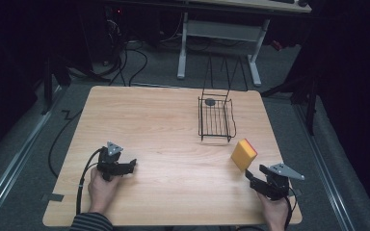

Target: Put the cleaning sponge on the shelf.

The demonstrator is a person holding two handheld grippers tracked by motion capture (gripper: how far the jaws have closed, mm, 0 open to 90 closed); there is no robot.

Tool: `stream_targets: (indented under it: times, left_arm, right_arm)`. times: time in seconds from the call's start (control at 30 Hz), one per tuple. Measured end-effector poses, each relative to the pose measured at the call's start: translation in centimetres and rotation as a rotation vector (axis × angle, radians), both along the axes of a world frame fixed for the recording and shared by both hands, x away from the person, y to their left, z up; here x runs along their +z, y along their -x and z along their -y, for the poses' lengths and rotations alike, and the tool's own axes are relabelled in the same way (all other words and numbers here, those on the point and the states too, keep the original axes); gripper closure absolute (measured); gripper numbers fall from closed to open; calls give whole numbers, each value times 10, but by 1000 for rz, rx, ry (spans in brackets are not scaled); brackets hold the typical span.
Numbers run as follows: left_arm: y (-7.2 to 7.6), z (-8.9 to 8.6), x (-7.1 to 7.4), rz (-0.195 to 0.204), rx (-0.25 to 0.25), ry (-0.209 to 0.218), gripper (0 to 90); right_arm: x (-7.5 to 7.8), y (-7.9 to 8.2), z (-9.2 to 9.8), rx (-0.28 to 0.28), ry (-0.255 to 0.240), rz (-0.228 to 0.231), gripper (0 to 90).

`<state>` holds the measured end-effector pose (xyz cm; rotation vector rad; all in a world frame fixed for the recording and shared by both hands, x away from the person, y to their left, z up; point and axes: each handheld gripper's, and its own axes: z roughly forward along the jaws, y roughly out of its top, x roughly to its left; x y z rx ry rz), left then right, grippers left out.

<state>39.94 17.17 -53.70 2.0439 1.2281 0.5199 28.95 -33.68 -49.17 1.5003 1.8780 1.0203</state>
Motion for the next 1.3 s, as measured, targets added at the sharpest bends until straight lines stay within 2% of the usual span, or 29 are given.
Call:
stream_targets:
  times: [0.43,0.83,1.3]
  left_arm:
    - [0,0,0,0,1,0,166]
    - [0,0,0,0,0,-1,166]
    - [0,0,0,0,0,-1,166]
  right_arm:
    - [-2,-26,-5,-8,-33,10,315]
    - [-8,-38,-5,-26,-56,14,319]
    - [-16,-49,-8,-20,-66,1,350]
